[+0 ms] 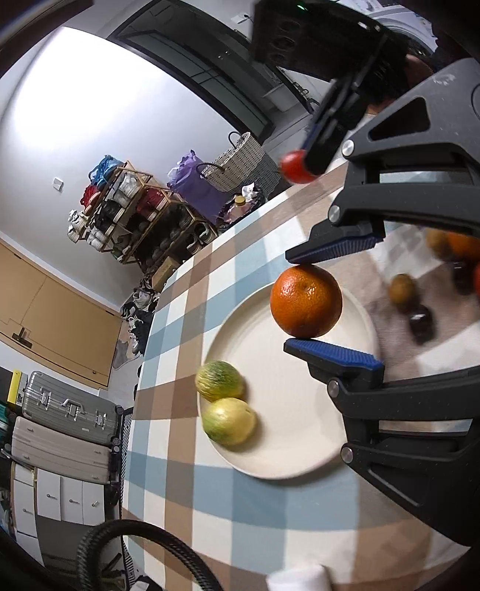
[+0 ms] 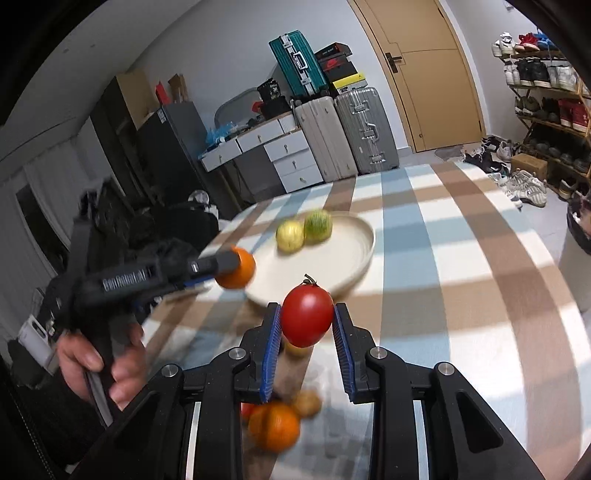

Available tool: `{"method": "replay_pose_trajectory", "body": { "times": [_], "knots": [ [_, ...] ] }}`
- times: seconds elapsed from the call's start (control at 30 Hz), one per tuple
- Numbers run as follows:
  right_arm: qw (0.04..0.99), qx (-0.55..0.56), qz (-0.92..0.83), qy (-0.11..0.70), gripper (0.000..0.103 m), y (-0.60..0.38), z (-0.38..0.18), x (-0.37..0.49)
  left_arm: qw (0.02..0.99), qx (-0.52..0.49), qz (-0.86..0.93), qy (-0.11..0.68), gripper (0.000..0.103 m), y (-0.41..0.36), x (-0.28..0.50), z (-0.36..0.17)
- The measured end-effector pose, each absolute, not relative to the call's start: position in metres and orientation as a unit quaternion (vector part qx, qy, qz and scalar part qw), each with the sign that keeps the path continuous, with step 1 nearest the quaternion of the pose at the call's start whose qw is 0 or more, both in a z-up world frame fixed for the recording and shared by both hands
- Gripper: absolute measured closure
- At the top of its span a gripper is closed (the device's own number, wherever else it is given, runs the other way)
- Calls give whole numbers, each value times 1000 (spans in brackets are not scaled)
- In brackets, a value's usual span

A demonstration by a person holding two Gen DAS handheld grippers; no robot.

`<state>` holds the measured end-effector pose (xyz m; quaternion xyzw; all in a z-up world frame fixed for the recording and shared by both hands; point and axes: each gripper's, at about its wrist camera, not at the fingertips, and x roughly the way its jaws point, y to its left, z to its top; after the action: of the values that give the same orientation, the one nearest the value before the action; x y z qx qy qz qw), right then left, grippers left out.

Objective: Organize fruits
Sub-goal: 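Carry the orange and tomato to the plate and release them beside the citrus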

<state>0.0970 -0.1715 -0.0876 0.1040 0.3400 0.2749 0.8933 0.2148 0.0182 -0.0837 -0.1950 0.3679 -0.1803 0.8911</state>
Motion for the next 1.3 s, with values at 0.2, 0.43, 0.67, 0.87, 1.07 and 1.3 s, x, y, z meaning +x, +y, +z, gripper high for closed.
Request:
{"method": "replay_pose_trajectory", "body": {
  "times": [0.2,0.43,0.67,0.87,1.07,1.3],
  "knots": [
    [893,78,290,335,74,-163,-60,158,883,-202,-181,383,64,8,261,-102],
    [879,88,305,355,74,-151,-54,238,867,-207,-188,411,64,-11,303,-129],
    [855,81,322,399,74,-126,-75,295,867,-207,-182,415,64,-15,326,-141],
    [832,70,328,442,74,-108,-103,327,872,-193,-164,419,64,-13,340,-148],
    [818,73,331,464,74,-99,-124,340,870,-195,-160,424,64,-11,348,-154],
    [815,65,317,480,74,-93,-138,346,874,-197,-160,414,64,-7,342,-151]
  ]
}}
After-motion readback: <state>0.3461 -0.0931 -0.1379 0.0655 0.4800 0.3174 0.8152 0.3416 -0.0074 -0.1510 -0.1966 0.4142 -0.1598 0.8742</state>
